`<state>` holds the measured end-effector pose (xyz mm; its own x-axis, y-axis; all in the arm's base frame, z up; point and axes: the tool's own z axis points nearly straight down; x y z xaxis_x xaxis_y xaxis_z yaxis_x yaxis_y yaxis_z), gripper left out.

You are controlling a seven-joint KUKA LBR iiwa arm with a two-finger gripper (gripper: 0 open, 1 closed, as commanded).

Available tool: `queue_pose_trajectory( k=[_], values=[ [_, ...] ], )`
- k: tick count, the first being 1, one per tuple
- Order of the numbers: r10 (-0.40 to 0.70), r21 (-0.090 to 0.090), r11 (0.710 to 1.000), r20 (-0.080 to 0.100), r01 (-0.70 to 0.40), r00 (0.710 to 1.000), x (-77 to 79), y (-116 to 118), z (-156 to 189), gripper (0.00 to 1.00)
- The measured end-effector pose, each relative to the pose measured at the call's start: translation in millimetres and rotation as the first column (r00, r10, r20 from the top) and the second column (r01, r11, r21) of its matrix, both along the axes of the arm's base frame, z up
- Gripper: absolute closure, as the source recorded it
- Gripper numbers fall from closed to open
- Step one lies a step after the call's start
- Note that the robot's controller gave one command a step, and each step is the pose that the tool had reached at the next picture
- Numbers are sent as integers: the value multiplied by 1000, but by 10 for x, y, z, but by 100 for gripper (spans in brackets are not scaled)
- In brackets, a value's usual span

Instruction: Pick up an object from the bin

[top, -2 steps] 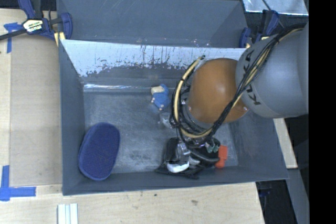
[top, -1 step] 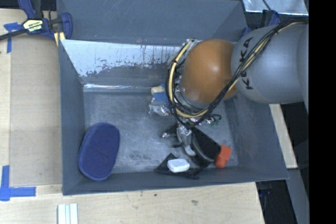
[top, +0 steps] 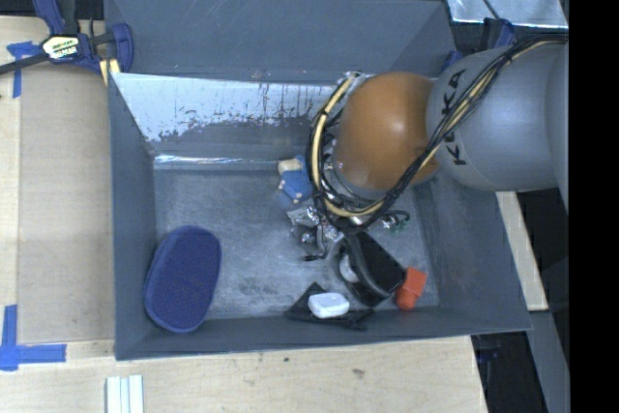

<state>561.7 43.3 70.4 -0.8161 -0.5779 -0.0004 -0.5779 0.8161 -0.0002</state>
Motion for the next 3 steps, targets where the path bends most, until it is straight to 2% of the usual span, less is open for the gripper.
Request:
queue_pose_trajectory(
  k=[1,2,3],
  values=[
    [22,3,1000,12,-22,1000,-127,608,1697,100],
    [-34,0,999,-5,34,999,-35,506,528,100],
    [-35,2,999,3,35,999,-17,513,575,0]
  ],
)
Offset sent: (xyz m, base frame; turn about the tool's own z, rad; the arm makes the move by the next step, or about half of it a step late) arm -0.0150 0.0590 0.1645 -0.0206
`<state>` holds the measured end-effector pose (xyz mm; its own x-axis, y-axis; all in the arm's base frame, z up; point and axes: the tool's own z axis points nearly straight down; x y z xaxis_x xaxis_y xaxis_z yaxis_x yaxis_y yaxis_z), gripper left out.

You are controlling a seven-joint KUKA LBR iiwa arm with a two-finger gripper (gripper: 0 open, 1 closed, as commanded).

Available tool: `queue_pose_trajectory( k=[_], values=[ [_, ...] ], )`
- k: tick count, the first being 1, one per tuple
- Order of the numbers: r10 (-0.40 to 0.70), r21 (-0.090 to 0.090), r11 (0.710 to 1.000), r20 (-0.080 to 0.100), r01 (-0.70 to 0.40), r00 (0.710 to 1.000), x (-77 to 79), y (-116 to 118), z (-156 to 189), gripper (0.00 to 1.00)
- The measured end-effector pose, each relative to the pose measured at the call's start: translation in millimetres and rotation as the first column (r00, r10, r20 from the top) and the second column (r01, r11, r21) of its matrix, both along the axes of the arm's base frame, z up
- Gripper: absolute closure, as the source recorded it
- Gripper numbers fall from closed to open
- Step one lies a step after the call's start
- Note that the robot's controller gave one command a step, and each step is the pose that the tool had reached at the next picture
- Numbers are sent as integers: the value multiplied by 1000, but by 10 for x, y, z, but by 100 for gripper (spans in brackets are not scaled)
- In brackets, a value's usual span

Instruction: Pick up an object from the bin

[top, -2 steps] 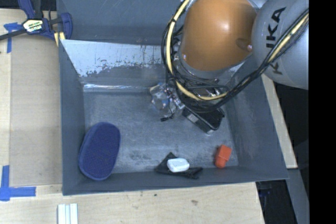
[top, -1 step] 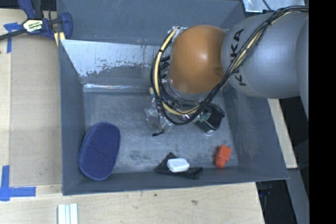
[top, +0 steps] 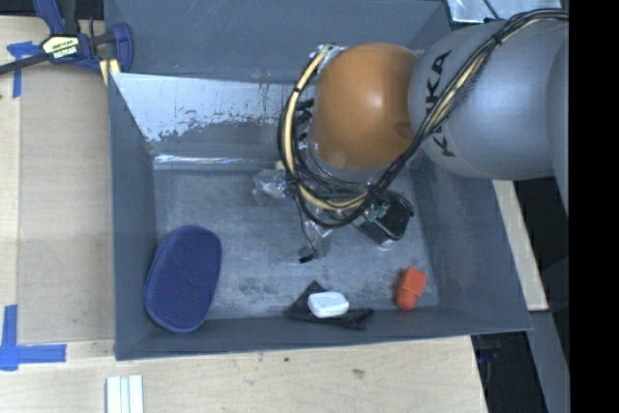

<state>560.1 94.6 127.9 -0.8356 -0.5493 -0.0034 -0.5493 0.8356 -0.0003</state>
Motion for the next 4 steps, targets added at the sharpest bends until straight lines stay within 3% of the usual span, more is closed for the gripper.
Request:
queue_pose_trajectory(
  k=[1,2,3,4],
  values=[
    [14,4,1000,4,-14,1000,73,699,302,0],
    [119,-4,993,0,-119,993,457,1518,-555,0],
    [527,-3,850,-3,-527,850,-121,405,-579,0],
    [519,0,855,-1,-519,855,-333,908,-576,0]
  ],
)
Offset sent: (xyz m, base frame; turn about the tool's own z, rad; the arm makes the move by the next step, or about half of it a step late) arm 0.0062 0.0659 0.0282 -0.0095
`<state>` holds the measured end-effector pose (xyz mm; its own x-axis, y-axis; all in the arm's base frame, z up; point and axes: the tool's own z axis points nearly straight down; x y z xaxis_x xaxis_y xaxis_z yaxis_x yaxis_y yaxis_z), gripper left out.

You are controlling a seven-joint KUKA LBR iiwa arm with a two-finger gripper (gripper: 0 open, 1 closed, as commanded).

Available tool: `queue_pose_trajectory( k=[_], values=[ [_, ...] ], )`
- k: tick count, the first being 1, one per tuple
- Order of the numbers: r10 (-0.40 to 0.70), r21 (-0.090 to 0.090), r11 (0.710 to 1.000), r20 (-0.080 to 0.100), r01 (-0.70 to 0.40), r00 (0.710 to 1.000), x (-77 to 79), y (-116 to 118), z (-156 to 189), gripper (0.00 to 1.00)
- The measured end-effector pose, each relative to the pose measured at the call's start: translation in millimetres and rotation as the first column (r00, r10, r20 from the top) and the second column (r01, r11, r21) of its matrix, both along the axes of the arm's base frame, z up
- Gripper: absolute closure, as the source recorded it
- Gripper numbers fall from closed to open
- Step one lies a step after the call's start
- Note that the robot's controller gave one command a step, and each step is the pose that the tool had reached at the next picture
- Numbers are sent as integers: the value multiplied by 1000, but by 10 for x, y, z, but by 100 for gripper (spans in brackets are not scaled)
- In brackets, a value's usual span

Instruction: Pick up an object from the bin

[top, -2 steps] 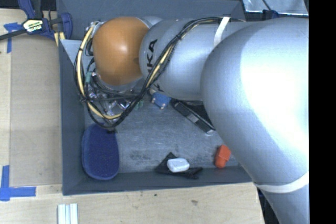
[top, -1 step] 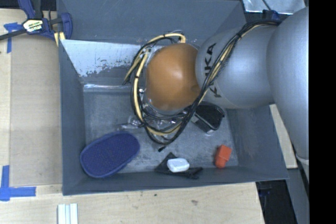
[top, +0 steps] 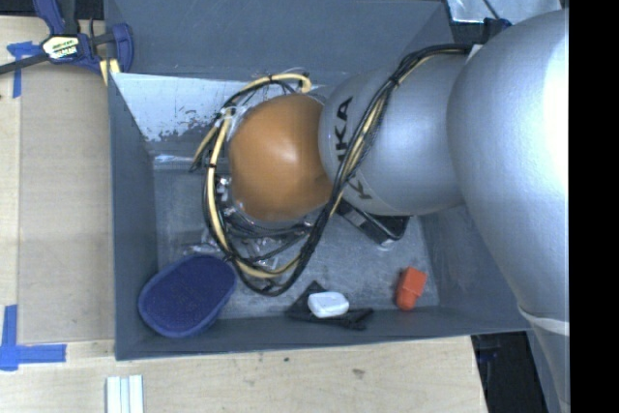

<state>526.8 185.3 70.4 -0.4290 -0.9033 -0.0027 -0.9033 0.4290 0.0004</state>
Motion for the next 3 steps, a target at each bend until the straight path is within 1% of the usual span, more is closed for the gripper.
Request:
queue_pose_trajectory(
  k=[1,2,3],
  values=[
    [-113,3,994,5,113,994,365,445,5,0],
    [328,-3,945,0,-328,945,-22,-18,-4,0],
    [258,-2,966,0,-258,966,-309,520,-2,0]
  ],
)
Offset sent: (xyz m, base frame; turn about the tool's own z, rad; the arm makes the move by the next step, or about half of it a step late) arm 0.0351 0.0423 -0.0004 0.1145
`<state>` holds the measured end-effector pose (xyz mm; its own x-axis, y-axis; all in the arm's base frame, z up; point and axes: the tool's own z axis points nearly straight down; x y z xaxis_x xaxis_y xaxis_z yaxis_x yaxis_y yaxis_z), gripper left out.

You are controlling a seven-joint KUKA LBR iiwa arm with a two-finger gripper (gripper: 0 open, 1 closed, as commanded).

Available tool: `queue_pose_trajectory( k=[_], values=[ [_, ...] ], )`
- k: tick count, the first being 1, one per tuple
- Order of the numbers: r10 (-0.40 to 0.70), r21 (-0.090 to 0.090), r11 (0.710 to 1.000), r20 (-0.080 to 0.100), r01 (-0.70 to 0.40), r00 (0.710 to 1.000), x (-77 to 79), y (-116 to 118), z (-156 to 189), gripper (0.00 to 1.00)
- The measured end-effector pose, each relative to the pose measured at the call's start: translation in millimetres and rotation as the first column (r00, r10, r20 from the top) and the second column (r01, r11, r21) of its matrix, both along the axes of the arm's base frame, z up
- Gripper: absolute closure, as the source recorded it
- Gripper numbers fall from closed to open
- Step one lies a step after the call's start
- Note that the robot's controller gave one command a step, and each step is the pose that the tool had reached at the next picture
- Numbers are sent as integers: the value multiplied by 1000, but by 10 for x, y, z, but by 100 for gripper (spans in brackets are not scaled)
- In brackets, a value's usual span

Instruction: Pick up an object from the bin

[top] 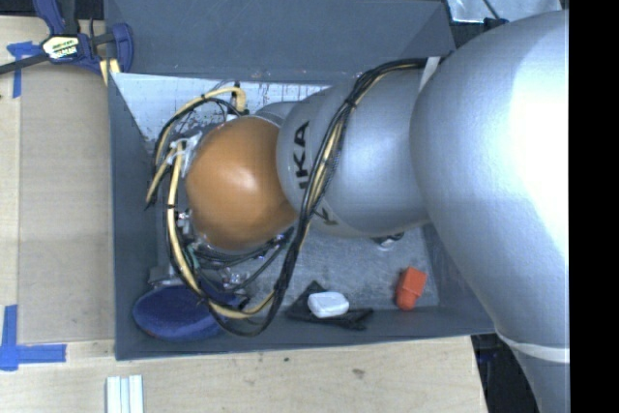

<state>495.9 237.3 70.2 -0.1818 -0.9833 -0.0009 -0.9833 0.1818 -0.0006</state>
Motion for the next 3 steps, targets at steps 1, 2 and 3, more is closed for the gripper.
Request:
queue_pose_trajectory(
  k=[1,2,3],
  values=[
    [-5,0,1000,1,5,1000,14,-20,0,100],
    [-13,3,1000,10,13,1000,255,-312,838,100],
    [-16,5,1000,7,16,1000,60,-122,1491,100]
  ],
)
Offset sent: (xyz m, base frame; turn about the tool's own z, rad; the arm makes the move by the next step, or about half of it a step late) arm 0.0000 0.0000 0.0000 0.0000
